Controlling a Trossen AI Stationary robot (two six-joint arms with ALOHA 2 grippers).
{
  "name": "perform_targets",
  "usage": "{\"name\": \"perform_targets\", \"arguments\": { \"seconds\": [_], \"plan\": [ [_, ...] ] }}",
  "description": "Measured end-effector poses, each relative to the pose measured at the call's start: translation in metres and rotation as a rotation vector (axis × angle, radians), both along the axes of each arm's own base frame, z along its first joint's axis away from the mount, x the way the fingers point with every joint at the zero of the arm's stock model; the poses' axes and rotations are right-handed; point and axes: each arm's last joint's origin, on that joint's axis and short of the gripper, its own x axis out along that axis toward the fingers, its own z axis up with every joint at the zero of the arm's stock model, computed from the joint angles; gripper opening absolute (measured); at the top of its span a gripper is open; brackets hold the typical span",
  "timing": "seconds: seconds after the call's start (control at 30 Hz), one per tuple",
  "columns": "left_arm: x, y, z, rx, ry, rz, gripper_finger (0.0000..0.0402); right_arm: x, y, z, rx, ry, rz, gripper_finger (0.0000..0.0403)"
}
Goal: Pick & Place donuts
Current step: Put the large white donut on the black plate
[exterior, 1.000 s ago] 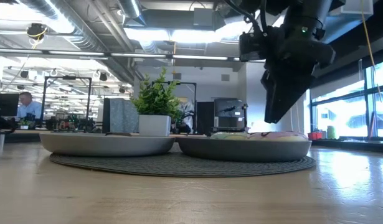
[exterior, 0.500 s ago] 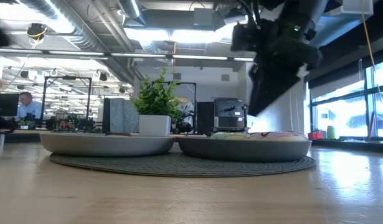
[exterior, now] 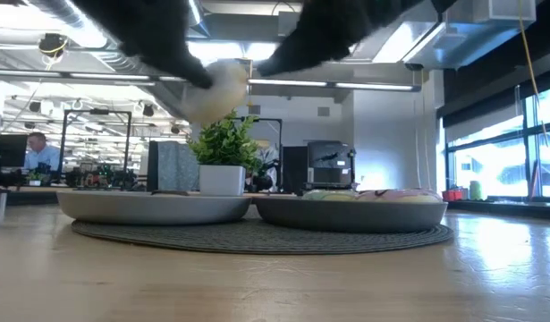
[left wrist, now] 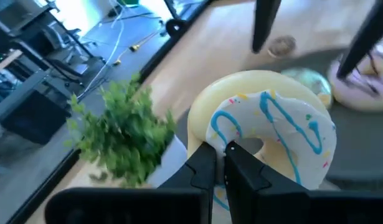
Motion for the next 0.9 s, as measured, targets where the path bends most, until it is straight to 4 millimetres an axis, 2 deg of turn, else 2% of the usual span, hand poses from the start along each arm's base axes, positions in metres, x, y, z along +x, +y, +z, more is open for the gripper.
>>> {"name": "perform_targets", "arguments": {
  "seconds": [0.23, 0.7, 0.8, 0.9],
  "plan": [
    [0.016, 0.017, 0.007, 0.032, -0.052, 0.041, 0.0017, 0.003, -0.002, 0.007, -0.056, -0.076, -0.075, 0.0213],
    [0.021, 0.011, 0.013, 0.034, -0.104, 0.011, 0.0017, 0.003, -0.003, 0.008, -0.057, -0.09, -0.109, 0.0212],
    [0.021, 0.009, 0.013, 0.031, -0.116, 0.006, 0.0017, 0.002, -0.004, 0.008, -0.057, -0.095, -0.146, 0.0196],
    [0.021, 0.008, 0.013, 0.035, -0.113, 0.002, 0.0017, 0.002, -0.004, 0.008, -0.064, -0.093, -0.159, 0.0164]
  ]
}}
